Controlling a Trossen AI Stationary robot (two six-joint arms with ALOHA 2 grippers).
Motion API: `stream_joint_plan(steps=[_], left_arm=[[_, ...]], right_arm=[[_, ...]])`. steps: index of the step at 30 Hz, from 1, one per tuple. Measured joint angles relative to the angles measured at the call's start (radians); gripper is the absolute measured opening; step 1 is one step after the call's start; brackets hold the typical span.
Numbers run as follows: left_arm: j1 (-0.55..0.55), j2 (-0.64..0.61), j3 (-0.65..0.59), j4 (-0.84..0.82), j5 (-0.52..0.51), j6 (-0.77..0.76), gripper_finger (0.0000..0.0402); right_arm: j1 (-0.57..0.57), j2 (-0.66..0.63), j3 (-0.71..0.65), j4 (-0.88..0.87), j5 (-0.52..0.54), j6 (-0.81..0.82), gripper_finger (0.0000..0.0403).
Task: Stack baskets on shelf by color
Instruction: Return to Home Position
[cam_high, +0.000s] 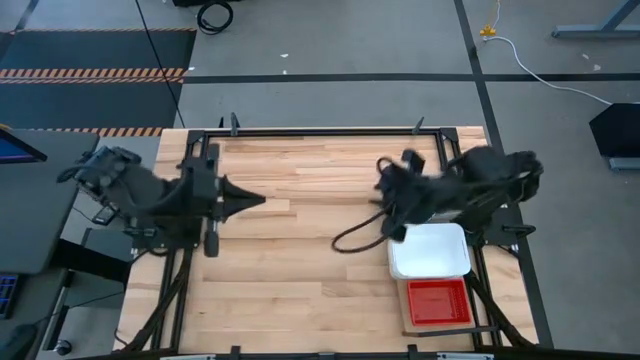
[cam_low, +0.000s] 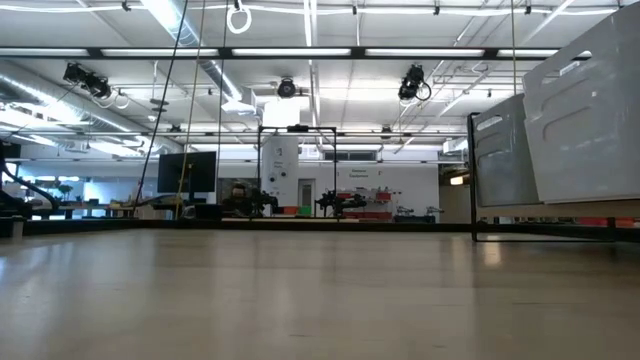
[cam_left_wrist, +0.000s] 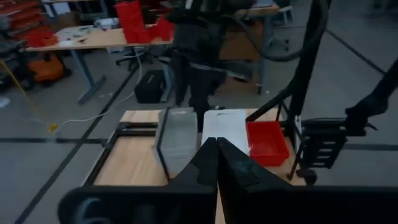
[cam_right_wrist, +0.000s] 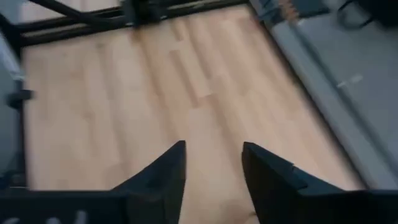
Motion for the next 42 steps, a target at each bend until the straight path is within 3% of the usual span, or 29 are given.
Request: stream_joint_plan(steps=[3,5,8,12,17,21,26,32,37,42], left_arm=[[0.067,-0.004,-0.029,0.065,0.089,0.033,0.0003],[0.123,-0.026,-0.115,0.155,0.156,0.052,0.0002],[0.208,-0.100,-0.354,0.397,0.297,0.053,0.0002],[0.309,-0.263,-0.761,0.790,0.440,-0.008,0.0001],[0.393,-0.513,-1.179,1.168,0.451,-0.054,0.0001],[0.435,-0.649,-1.409,1.271,0.452,-0.106,0.0001],[0.449,-0.716,-1.573,1.329,0.458,-0.112,0.0001],[0.455,-0.738,-1.682,1.388,0.396,-0.097,0.0001],[0.489,-0.739,-1.805,1.508,0.438,-0.075,0.0002],[0.541,-0.739,-1.951,1.722,0.506,-0.077,0.0002]], right_arm=[[-0.045,-0.045,-0.012,0.002,0.012,-0.106,0.0123],[-0.075,-0.071,-0.024,0.002,0.015,-0.080,0.0096],[-0.102,-0.112,-0.071,0.016,0.007,-0.071,0.0049],[-0.103,-0.211,-0.177,0.192,-0.041,-0.188,0.0007],[-0.112,-0.414,-0.467,0.536,-0.156,-0.248,0.0009],[-0.151,-0.582,-0.806,0.876,-0.243,-0.232,0.0005],[-0.187,-0.696,-1.239,1.354,-0.341,-0.216,0.0003],[-0.216,-0.741,-1.621,1.736,-0.345,-0.213,0.0002],[-0.265,-0.748,-1.828,2.077,-0.401,-0.187,0.0002],[-0.293,-0.757,-1.950,2.187,-0.446,-0.187,0.0002]])
